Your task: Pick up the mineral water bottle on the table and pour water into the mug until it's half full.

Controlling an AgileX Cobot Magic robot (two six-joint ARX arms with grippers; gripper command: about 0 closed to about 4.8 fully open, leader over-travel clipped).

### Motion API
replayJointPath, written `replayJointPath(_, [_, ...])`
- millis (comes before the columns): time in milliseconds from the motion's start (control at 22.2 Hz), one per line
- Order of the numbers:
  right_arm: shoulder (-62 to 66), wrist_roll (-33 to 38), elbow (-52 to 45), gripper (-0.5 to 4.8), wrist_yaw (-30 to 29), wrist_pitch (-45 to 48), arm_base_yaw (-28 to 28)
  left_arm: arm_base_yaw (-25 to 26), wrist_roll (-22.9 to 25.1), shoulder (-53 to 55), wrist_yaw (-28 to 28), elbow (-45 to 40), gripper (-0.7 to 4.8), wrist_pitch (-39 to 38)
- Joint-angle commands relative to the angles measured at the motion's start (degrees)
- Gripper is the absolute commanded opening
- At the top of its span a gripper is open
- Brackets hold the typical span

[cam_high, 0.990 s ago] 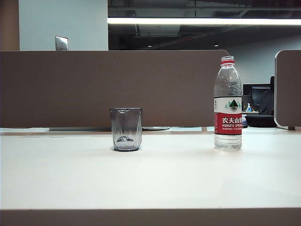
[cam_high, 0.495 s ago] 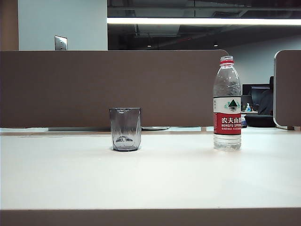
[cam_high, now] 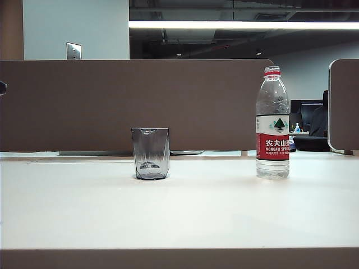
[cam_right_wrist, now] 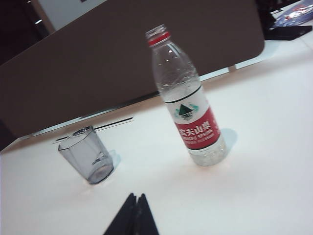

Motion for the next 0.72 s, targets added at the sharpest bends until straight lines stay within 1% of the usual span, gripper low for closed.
replayJointPath(45, [5.3,0.1,6.2,-0.09,3.4,1.6,0.0,0.1,0.0,0.0,0.1,0.2,-0.05,0.4])
replayJointPath(90, [8.0,-1.6,7.9,-0.09,4.0,1.7,0.0,0.1,0.0,0.0,0.1,0.2,-0.05,0.4])
replayJointPath(135, [13.7,-5.9,10.6,-0.09,4.2,1.9,0.1,0.1,0.0,0.0,0.1,0.2,-0.05,0.4])
replayJointPath(180, [21.1,-10.2,13.2,0.11,4.0,3.4,0.1,0.1,0.0,0.0,0.1,0.2,-0.05,0.4])
replayJointPath(225, [24.7,-11.8,14.1,0.51,3.8,4.8,0.2,0.1,0.0,0.0,0.1,0.2,-0.05,0.4])
replayJointPath(270, [29.6,-13.7,14.9,1.45,3.6,7.3,0.4,0.1,0.0,0.0,0.1,0.2,-0.05,0.3])
replayJointPath(315, [37.2,-16.0,15.8,3.94,3.1,12.5,1.0,0.1,0.0,0.0,0.1,0.2,-0.05,0.4])
replayJointPath(360, [42.2,-16.6,16.1,4.79,3.0,16.7,1.4,0.1,0.0,0.0,0.1,0.2,-0.05,0.3])
replayJointPath(405, [50.7,-16.5,16.2,4.79,2.5,25.1,1.5,0.1,0.0,0.0,0.1,0.2,-0.05,0.4])
replayJointPath(450, [55.2,-16.6,16.2,4.79,1.8,30.0,1.5,0.1,0.0,0.0,0.1,0.2,-0.05,0.4])
replayJointPath(495, [62.3,-17.5,16.2,4.79,1.4,38.0,1.5,0.1,0.0,0.0,0.1,0.2,-0.05,0.4])
replayJointPath(540, [66.6,-18.5,16.2,4.79,1.4,43.0,1.5,0.1,0.0,0.0,0.1,0.2,-0.05,0.4])
replayJointPath(585, [73.3,-20.4,16.3,4.79,1.4,51.3,1.5,0.0,0.0,0.0,0.1,0.2,-0.05,0.4])
replayJointPath(675, [84.0,-21.1,17.5,4.79,1.3,62.3,1.4,0.0,0.0,0.0,0.1,0.2,-0.05,0.4])
replayJointPath(720, [89.7,-21.1,18.8,4.79,-0.3,66.4,1.4,0.0,0.0,0.0,0.1,0.2,-0.05,0.4])
